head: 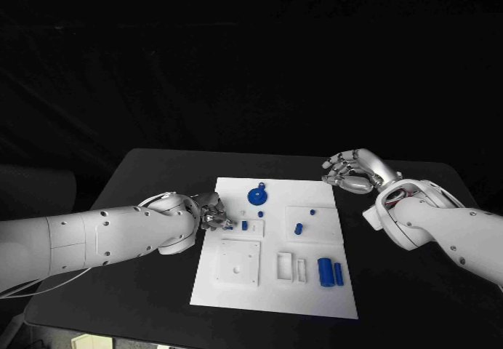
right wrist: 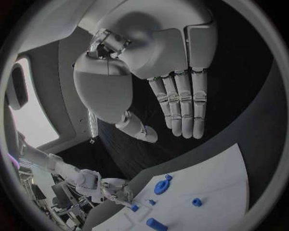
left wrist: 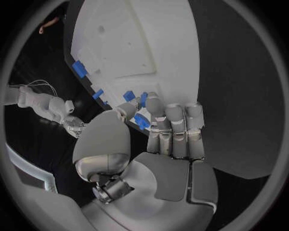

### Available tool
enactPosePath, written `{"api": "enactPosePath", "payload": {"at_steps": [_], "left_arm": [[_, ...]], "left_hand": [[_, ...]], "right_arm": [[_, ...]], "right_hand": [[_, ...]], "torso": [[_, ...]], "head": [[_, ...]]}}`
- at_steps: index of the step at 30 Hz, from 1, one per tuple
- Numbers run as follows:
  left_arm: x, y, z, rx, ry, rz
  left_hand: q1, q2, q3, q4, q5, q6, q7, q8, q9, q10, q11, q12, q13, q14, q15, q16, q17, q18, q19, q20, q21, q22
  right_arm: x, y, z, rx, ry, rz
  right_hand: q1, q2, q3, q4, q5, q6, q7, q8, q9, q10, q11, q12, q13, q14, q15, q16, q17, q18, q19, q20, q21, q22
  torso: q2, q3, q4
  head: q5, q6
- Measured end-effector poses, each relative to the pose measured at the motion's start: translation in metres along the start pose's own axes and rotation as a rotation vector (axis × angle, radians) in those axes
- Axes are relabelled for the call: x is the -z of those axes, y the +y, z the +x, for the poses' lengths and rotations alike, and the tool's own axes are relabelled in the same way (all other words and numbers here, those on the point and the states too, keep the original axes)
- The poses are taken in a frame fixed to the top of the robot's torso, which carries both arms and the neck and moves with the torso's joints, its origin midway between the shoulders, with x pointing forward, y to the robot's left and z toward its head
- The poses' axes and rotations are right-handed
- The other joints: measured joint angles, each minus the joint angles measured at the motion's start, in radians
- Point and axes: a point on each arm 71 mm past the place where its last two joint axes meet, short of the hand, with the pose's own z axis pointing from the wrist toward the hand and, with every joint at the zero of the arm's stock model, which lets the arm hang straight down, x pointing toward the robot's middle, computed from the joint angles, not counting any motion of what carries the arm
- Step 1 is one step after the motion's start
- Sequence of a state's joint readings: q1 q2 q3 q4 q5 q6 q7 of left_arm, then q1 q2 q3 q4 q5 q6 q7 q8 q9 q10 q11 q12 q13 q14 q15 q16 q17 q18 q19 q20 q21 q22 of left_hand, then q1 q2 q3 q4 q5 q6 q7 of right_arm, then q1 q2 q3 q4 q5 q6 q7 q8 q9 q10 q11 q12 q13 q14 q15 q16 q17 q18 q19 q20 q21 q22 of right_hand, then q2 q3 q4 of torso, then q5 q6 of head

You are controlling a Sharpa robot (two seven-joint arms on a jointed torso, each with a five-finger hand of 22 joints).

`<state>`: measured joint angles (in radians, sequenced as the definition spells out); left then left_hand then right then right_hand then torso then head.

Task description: Assemble the parts on the task board

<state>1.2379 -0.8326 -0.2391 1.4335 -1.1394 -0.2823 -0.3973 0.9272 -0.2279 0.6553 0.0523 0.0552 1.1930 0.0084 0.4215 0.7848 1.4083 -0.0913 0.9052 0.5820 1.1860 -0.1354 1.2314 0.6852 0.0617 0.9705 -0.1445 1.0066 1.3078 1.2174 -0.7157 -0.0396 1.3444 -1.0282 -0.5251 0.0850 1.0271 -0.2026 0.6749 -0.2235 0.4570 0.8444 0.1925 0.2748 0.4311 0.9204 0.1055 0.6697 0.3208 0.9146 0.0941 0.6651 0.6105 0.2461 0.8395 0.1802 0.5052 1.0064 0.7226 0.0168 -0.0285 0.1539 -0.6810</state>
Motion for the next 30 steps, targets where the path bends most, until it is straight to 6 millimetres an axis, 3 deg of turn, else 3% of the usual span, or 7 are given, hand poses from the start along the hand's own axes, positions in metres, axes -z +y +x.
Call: {"api": "enactPosePath", "payload": {"at_steps": [10, 30], "left_arm": [[-0.0002, 0.0001, 0.0002, 0.001, -0.002, -0.002], [-0.0001, -0.0018, 0.0000, 0.007, -0.012, 0.002]], "left_hand": [[-0.021, -0.021, -0.002, 0.042, 0.000, 0.000, 0.000, 0.000, 0.004, 0.000, 0.000, 0.000, 0.002, 0.000, 0.000, 0.000, 0.001, 0.000, 0.000, 0.000, 0.000, 0.000], [-0.015, -0.026, 0.001, 0.045, 0.000, 0.000, 0.000, 0.000, 0.006, 0.003, -0.003, 0.000, 0.003, 0.000, 0.000, 0.004, 0.002, 0.000, 0.007, 0.000, 0.000, 0.000]], "right_arm": [[0.0001, -0.0001, -0.0001, 0.000, 0.000, 0.000], [-0.0002, 0.0002, 0.0002, 0.000, 0.000, -0.001]], "right_hand": [[0.000, 0.000, 0.000, 0.000, 0.000, 0.000, 0.000, 0.000, -0.001, 0.000, 0.000, 0.000, -0.001, 0.000, 0.000, 0.004, 0.000, 0.000, 0.000, 0.000, 0.000, 0.000], [0.000, 0.000, 0.000, 0.000, 0.000, 0.000, 0.000, 0.000, -0.001, 0.000, 0.000, 0.000, -0.003, 0.000, 0.000, 0.004, -0.001, 0.000, 0.000, 0.000, 0.000, 0.001]], "torso": [[0.000, -0.0002, 0.0000], [0.000, -0.0002, -0.0003]], "head": [[0.000, 0.000], [-0.002, 0.003]]}}
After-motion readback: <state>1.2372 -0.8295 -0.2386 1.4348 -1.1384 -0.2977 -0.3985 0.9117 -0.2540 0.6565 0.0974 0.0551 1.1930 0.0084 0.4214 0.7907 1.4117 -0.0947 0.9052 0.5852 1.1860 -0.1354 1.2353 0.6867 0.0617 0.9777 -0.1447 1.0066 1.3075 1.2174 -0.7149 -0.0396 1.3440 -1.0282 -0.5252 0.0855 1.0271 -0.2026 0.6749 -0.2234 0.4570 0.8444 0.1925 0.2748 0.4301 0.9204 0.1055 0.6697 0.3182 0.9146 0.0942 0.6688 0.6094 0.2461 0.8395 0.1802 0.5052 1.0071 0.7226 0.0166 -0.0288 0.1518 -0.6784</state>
